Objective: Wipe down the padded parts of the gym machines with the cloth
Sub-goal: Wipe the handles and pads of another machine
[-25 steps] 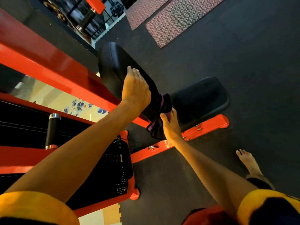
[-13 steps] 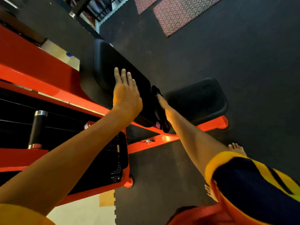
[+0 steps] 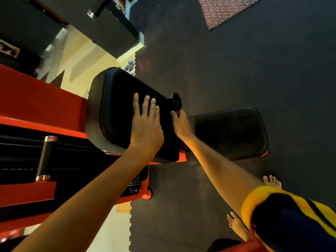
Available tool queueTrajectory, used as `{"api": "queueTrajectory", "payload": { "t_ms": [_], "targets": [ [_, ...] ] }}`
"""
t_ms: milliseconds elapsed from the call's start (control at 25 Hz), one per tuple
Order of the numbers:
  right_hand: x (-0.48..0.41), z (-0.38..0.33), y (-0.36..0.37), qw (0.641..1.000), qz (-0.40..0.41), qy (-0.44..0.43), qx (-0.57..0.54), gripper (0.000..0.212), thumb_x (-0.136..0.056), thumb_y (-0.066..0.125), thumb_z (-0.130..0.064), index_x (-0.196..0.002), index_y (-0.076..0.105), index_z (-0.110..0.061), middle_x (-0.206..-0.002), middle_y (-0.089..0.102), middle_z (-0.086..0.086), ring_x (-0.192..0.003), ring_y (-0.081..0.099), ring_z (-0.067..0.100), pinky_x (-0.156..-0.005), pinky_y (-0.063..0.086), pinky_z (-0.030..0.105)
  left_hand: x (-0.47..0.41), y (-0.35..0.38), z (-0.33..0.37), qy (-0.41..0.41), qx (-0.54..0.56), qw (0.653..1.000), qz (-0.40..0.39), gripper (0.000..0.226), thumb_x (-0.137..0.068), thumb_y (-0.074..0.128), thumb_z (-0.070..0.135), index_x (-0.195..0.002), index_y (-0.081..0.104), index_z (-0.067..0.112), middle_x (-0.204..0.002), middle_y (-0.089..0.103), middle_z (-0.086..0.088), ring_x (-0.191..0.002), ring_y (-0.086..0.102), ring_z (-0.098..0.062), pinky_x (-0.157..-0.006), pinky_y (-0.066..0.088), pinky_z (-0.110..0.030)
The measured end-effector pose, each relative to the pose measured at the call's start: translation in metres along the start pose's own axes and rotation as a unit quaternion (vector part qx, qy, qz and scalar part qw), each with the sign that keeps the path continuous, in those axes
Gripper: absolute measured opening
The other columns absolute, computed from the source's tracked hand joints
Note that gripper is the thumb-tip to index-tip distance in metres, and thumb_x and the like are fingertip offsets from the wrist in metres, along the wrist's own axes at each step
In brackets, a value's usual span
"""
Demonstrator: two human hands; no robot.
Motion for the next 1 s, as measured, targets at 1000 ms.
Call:
{"api": "queueTrajectory", "payload": {
  "t_ms": [1000],
  "targets": [
    [-0.082, -0.049, 0.002, 0.988, -0.137, -0.035, 0.054, 0.046, -0.083, 0.052, -0.067, -0.113, 0.07, -0.038, -0.104, 0.076, -0.003, -0.1, 0.071, 0.02, -0.094, 0.054, 0.05, -0.038, 0.011, 0.02, -0.024, 0.008, 0.999, -0.035, 0.076, -0.106, 0.02, 0.049, -0.158, -0.006, 0.001, -0.164, -0.018, -0.026, -0.149, -0.025, -0.047, -0.11, -0.021, -0.074]
  ]
}}
Point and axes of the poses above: each hand's wrist, its own x-axis away from the middle knuckle, its own y-axis out of the palm, z = x × y, the point moved 10 cm from there along -x, towards the middle knuckle
